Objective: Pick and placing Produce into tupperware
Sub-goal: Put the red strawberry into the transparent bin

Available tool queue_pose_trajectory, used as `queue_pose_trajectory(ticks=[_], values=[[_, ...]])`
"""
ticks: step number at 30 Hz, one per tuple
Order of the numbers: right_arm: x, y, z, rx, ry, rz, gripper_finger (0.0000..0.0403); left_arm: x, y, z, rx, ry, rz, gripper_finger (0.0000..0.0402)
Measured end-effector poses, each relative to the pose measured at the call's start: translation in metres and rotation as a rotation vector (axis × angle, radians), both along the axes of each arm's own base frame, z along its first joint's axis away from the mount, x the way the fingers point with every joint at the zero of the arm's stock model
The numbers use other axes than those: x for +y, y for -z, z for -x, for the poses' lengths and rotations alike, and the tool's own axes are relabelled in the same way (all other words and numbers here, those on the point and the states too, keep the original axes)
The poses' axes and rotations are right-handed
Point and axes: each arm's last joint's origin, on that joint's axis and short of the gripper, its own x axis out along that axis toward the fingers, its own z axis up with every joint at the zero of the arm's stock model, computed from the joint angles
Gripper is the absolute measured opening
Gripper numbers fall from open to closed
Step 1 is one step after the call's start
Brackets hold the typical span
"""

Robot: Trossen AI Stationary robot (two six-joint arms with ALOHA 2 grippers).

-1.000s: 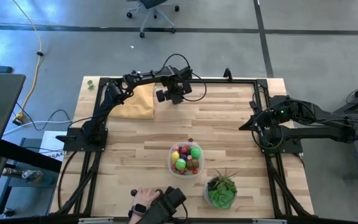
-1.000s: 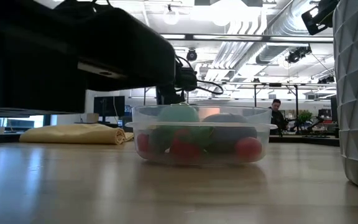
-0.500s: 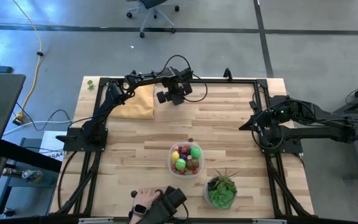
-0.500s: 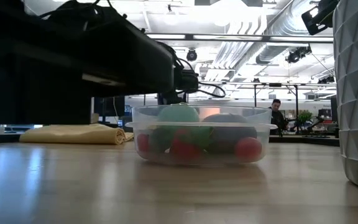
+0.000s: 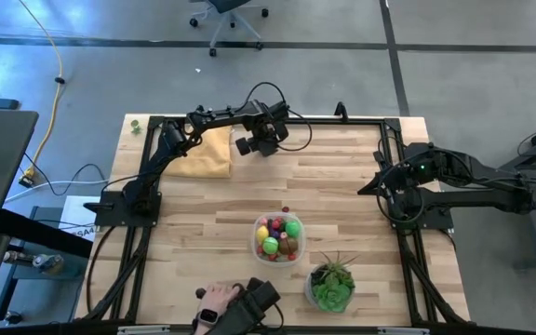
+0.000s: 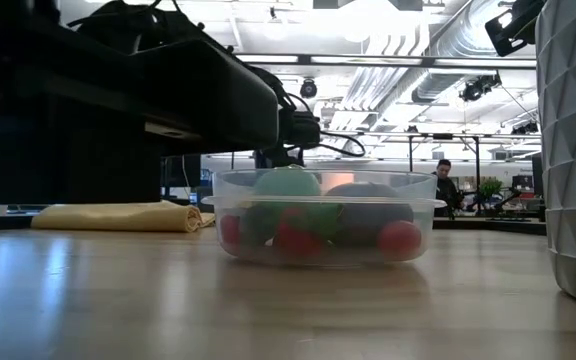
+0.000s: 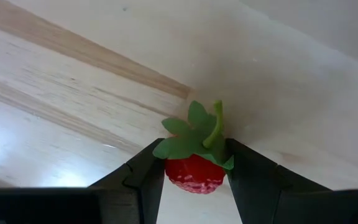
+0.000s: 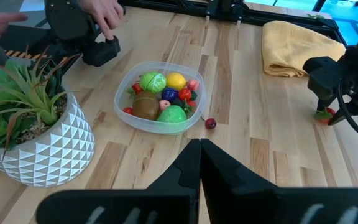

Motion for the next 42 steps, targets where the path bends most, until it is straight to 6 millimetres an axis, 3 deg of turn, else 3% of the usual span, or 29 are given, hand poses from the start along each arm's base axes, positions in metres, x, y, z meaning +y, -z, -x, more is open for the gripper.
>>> queue_pose_trajectory(ticks=[12,20,37,42], values=[[0.0,0.0,0.0,0.0,0.0,0.0,0.0,0.0011,0.0001,-0.0022,-0.03,-0.096,0.001,0.0152],[0.0,0.0,0.0,0.0,0.0,0.0,0.0,0.0,0.0,-0.0031,-0.074,-0.26,0.074,0.0152],[0.0,0.0,0.0,0.0,0.0,0.0,0.0,-0.0004,0.0,-0.0033,-0.115,-1.053,0.199,0.0152],[0.0,0.0,0.0,0.0,0.0,0.0,0.0,-0.0008,0.0001,-0.0027,-0.11,-1.131,0.208,0.0152]])
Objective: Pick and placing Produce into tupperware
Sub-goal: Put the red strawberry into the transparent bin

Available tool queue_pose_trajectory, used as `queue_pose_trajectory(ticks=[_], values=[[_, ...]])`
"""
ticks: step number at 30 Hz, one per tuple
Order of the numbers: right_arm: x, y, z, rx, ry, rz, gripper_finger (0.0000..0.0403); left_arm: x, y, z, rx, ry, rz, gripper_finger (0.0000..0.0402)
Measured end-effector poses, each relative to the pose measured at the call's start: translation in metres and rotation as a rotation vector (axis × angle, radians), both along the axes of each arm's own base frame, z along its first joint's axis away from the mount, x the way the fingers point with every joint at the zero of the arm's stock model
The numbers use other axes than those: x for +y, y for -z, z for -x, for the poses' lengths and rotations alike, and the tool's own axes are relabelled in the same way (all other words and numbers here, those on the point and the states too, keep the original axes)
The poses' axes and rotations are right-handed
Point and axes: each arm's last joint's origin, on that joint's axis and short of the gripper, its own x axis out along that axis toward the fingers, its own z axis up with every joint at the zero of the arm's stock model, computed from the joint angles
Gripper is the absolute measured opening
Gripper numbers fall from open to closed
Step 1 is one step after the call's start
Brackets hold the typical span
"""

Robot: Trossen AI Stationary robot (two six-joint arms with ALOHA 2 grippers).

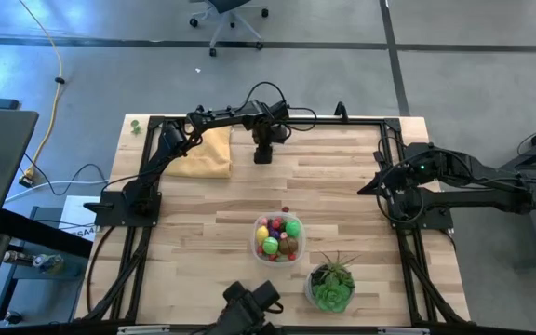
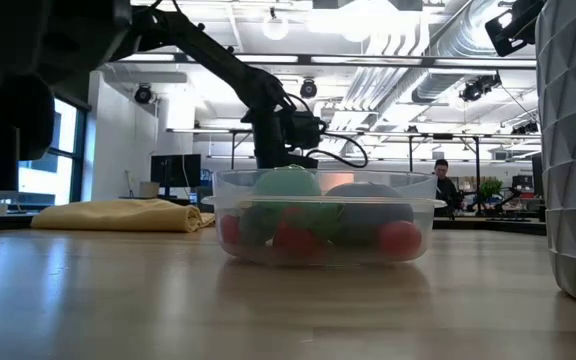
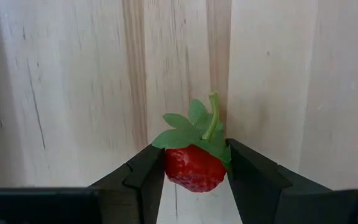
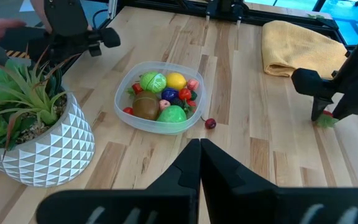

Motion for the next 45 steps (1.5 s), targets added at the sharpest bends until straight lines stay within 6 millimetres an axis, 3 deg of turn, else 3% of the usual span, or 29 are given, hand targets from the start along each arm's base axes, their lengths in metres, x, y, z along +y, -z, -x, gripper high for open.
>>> queue_pose_trajectory(ticks=[10,20,28,38,45], values=[[0.0,0.0,0.0,0.0,0.0,0.0,0.0,0.0,-0.006,0.0,-0.013,0.001,0.0,0.0152],[0.0,0.0,0.0,0.0,0.0,0.0,0.0,0.001,-0.066,-0.008,-0.161,0.023,-0.003,0.0152],[0.0,0.0,0.0,0.001,0.0,0.0,0.0,-0.01,-0.119,-0.015,-0.26,0.068,0.016,0.0152],[0.0,0.0,0.0,0.001,0.0,0.0,0.0,-0.06,-0.166,-0.011,-0.284,0.206,0.05,0.0142],[0.0,0.0,0.0,0.004,0.0,-0.001,0.0,-0.125,-0.186,-0.023,-0.271,0.426,0.056,0.0133]])
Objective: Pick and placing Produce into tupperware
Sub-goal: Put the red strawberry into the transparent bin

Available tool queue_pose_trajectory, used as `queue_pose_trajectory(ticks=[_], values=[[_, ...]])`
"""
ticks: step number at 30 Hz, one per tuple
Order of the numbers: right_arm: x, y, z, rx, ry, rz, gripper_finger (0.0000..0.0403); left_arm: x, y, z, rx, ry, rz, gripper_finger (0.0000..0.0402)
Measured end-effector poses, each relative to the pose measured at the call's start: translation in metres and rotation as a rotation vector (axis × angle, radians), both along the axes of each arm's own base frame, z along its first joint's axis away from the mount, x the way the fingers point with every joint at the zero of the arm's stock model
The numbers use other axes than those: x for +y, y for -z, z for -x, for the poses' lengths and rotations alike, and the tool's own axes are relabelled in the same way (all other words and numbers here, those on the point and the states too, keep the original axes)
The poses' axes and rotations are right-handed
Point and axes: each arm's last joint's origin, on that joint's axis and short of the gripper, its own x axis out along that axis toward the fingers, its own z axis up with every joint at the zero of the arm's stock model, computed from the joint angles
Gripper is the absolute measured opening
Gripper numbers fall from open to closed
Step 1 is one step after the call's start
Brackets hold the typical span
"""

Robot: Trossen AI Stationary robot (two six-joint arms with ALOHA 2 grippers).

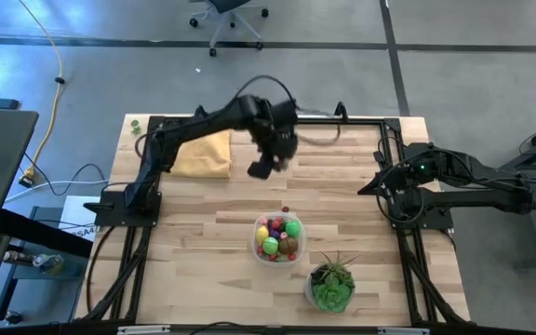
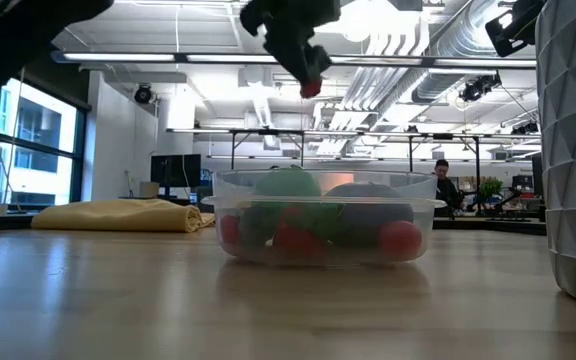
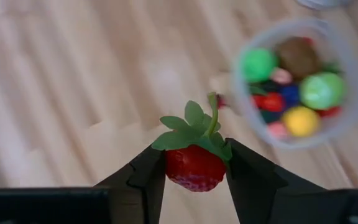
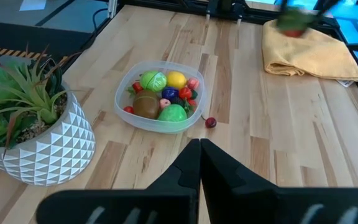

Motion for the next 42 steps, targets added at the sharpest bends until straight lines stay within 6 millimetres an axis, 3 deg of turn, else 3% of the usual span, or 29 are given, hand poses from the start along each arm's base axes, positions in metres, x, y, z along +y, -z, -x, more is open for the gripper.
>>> queue_pose_trajectory(ticks=[6,11,18,21,28,36,42], values=[[0.0,0.0,0.0,0.001,0.0,0.0,0.0,-0.066,0.002,-0.016,0.039,0.219,-0.008,0.015],[0.0,0.0,0.0,0.001,0.0,0.0,0.0,-0.12,0.002,-0.025,0.025,0.359,-0.007,0.0138],[0.0,0.0,0.0,0.001,0.0,0.0,0.0,-0.161,0.002,-0.03,0.011,0.418,0.006,0.0137],[0.0,0.0,0.0,0.001,0.0,0.0,0.0,-0.169,0.013,-0.04,-0.027,0.387,0.017,0.0144],[0.0,0.0,0.0,0.001,0.0,0.0,0.0,-0.16,0.058,-0.053,-0.011,0.262,0.016,0.0137],[0.0,0.0,0.0,0.001,0.0,0.0,0.0,-0.152,0.111,-0.049,0.1,0.132,-0.001,0.0149],[0.0,0.0,0.0,0.001,0.0,0.0,0.0,-0.152,0.133,-0.046,0.122,0.091,0.009,0.0144]])
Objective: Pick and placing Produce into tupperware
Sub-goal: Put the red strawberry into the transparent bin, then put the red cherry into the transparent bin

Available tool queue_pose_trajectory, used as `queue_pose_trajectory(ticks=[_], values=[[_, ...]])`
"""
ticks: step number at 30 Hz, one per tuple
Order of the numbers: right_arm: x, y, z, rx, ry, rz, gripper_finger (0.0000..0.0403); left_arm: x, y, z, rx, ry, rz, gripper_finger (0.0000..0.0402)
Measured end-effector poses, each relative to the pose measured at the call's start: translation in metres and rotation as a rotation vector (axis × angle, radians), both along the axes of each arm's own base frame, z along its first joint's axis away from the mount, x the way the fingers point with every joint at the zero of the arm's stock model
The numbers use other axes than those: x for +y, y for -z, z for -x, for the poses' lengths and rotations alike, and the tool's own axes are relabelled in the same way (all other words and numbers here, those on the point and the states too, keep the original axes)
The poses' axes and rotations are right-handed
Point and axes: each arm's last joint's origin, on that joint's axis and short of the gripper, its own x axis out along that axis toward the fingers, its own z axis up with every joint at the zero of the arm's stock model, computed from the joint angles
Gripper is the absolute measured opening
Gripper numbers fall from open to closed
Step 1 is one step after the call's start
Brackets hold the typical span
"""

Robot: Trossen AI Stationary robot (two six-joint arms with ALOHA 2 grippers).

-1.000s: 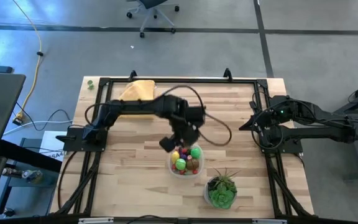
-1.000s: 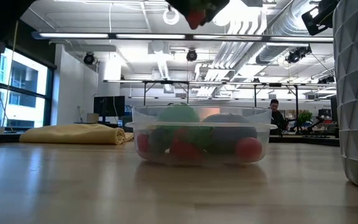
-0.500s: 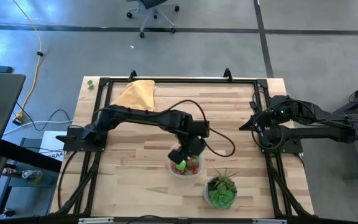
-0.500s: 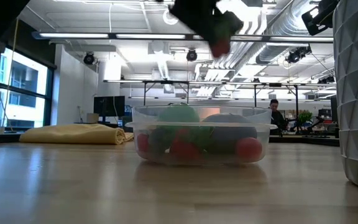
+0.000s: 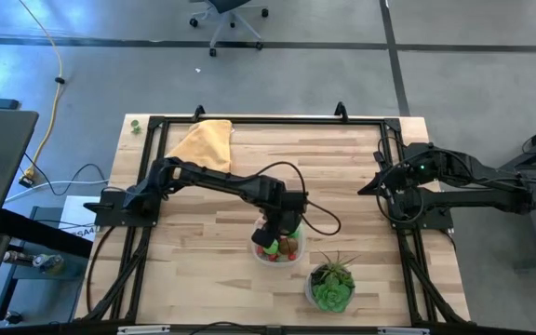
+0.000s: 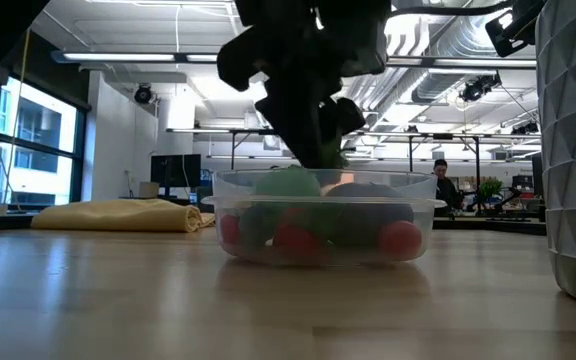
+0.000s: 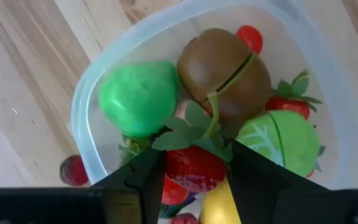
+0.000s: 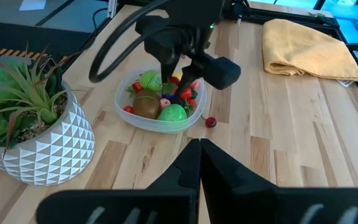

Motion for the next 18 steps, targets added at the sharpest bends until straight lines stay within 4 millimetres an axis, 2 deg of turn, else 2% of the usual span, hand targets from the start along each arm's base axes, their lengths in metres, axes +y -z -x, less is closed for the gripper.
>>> queue_pose_trajectory(ticks=[6,18], values=[[0.0,0.0,0.0,0.0,0.0,0.0,0.0,0.0004,0.0023,-0.0001,-0.002,-0.011,-0.013,0.0146],[0.0,0.0,0.0,0.0,0.0,0.0,0.0,0.0015,0.0025,-0.0004,-0.001,-0.037,-0.051,0.0199]])
